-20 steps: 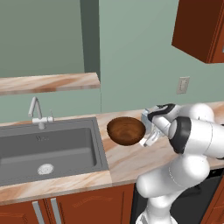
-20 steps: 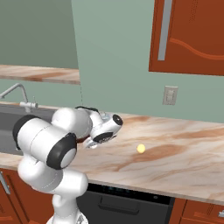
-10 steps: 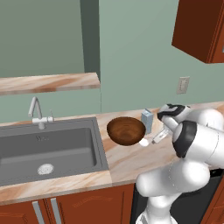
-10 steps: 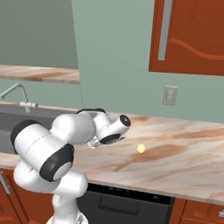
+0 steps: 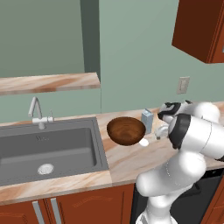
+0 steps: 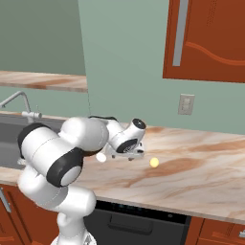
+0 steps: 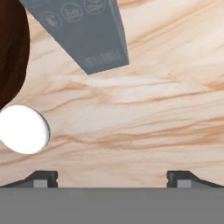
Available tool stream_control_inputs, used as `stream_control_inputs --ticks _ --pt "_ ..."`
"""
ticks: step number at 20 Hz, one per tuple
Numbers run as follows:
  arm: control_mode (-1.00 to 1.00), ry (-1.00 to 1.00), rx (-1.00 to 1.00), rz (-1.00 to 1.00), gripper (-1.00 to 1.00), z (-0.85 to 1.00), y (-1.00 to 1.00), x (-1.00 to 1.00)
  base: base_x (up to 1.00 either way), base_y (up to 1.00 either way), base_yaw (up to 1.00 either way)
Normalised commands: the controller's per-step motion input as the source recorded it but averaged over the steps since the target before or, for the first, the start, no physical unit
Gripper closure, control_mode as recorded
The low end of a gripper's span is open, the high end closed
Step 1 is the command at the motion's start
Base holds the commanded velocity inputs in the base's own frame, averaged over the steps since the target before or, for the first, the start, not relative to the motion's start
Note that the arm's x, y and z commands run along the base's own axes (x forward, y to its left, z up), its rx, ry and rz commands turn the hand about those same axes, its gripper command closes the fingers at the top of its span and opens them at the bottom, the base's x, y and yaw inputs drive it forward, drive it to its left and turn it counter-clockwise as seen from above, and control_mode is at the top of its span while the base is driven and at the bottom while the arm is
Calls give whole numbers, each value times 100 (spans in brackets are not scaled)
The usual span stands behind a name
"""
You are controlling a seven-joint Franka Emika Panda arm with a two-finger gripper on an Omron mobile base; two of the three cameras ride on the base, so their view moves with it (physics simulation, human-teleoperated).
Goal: Gather the eggs and milk located in the vicinity of the sink area and place them right next to the bowl.
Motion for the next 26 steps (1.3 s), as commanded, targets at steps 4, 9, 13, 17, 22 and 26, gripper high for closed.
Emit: stream_control_inputs --ticks 4,9,13,17,22,26 --pt "-100 12 -10 -32 -100 -4 -35 24 0 0 0" --pt "-100 -1 -4 -9 -100 -13 -34 7 0 0 0" --pt "-100 0 -1 0 -100 -7 -23 0 0 0 0" --pt "-100 0 -8 3 -100 4 -15 0 0 0 0" --pt "-100 0 -14 1 -100 9 -10 0 0 0 0" --pt "-100 0 -13 0 -100 0 -29 0 0 0 0"
